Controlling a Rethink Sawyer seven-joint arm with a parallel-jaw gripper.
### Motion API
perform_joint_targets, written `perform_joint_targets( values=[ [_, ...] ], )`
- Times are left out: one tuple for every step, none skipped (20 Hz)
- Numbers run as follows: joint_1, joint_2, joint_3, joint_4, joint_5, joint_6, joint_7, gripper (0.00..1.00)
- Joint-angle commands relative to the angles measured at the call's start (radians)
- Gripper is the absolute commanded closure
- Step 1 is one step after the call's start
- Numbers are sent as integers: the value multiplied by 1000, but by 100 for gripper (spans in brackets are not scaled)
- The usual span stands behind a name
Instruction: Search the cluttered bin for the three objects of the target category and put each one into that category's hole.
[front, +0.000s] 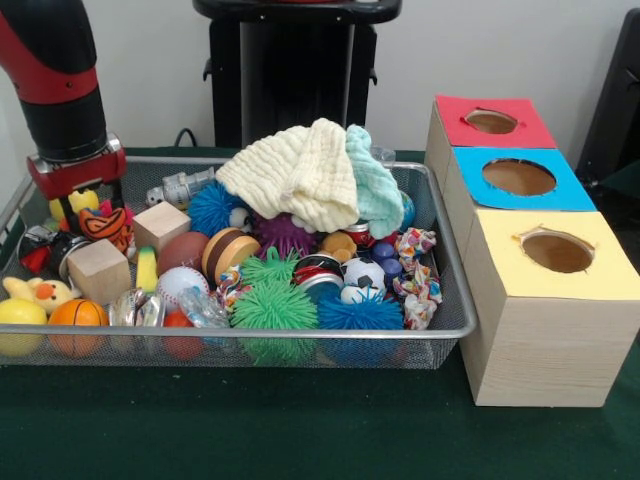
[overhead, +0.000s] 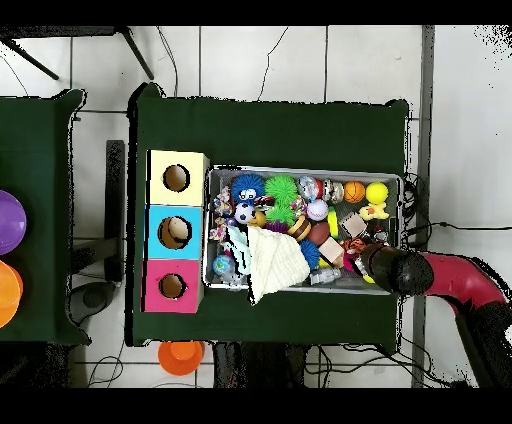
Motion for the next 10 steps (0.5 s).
perform_joint_targets(
  values=[
    [-1, 47, 36, 28, -7, -50, -73, 0],
    [-3, 48, 38, 28, -5, -52, -73, 0],
    [-9, 48, 45, 31, 1, -55, -75, 0],
    [-9, 48, 47, 30, 1, -55, -75, 0],
    [-20, 46, 57, 35, 5, -66, -79, 0],
    [-21, 44, 59, 35, 4, -70, -80, 0],
    [-28, 37, 65, 42, 3, -76, -85, 0],
    [-35, 29, 70, 48, 1, -81, -89, 0],
    [-36, 19, 74, 55, 0, -83, -89, 0],
    [-39, 17, 79, 58, 0, -87, -90, 0]
  ],
)
